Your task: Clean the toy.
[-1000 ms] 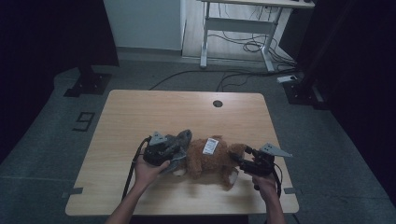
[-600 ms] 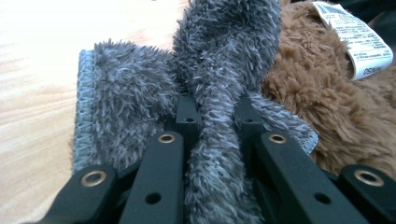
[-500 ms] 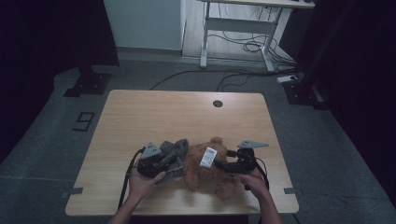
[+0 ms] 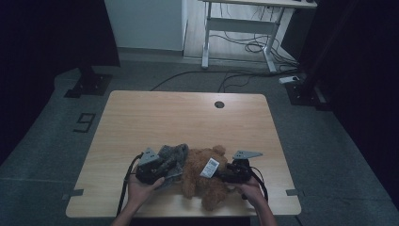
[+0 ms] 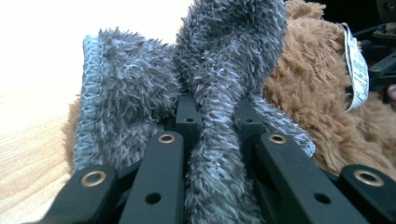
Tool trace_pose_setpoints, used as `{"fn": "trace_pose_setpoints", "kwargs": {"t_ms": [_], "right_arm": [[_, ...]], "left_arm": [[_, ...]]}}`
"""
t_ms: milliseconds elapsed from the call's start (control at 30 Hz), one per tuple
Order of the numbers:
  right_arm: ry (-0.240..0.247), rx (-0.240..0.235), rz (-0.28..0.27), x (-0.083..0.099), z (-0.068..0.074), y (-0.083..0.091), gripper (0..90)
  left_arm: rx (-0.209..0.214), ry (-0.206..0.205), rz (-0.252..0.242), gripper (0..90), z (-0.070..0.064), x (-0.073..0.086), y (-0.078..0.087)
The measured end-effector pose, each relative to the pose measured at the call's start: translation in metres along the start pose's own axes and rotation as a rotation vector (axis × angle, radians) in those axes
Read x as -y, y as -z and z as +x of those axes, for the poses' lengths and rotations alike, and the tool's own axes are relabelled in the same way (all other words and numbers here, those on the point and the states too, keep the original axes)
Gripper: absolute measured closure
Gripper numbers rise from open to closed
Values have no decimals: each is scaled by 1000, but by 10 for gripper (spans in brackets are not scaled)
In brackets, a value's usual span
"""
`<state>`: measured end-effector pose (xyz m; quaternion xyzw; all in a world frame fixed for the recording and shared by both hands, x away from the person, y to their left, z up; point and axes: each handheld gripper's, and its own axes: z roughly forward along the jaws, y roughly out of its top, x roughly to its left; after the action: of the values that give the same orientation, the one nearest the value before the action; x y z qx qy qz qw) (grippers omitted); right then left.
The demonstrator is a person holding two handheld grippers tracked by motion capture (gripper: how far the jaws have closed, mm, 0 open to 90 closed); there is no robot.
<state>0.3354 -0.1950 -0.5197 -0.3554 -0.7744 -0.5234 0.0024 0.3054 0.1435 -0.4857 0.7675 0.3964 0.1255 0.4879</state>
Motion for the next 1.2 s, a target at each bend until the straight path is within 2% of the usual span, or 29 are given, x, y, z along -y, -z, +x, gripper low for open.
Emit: {"fn": "trace_pose_setpoints", "kwargs": {"t_ms": [33,67,133,167,200,233,267,367,433,533,600,733,767,833,867,933,1000,1033,1100,1167,1200], "right_arm": [[0,0,0,0,0,0,532],[9,25,-33,-2,0,3,565],[14,37,-48,-3,0,4,573],[21,58,-71,-5,0,5,585],[51,112,-109,-13,-1,5,599],[51,112,-109,-13,-1,5,599],[62,132,-121,-17,-2,4,603],[141,218,-159,-34,-5,1,606],[190,247,-147,-44,-13,-3,591],[200,230,-128,-45,-20,-5,582],[216,185,-114,-38,-24,-3,561],[224,167,-97,-27,-26,0,530],[216,169,-97,-22,-27,2,513],[179,173,-108,-14,-30,4,496],[170,174,-110,-11,-31,5,487],[132,178,-118,-5,-34,6,471],[89,187,-118,-3,-36,7,462],[84,194,-115,-3,-36,7,459],[60,216,-105,-3,-37,6,451],[13,239,-102,-3,-38,6,454],[13,239,-102,-3,-38,6,454]], "left_arm": [[1,1,0,769,0,-1,0],[6,9,-5,769,0,-5,0],[8,10,-7,770,1,-8,0],[9,15,-11,770,2,-12,-1],[2,14,-15,770,2,-16,-3],[-9,7,-15,770,2,-19,-4],[-26,-6,-11,770,3,-25,-8],[-30,2,-3,770,7,-39,-19],[-33,0,15,769,9,-46,-28],[-24,0,12,768,10,-55,-34],[-14,-7,-3,767,8,-65,-35],[2,-26,-1,764,2,-78,-43],[1,-31,8,762,1,-81,-47],[-29,-48,41,760,1,-85,-58],[-30,-36,61,760,4,-85,-65],[-11,-1,64,759,9,-81,-72],[-25,-22,67,762,7,-77,-73],[-28,-28,68,763,6,-76,-73],[-25,-26,70,764,6,-74,-72],[-18,-19,69,765,6,-71,-69],[-17,-22,70,765,6,-69,-68]]}}
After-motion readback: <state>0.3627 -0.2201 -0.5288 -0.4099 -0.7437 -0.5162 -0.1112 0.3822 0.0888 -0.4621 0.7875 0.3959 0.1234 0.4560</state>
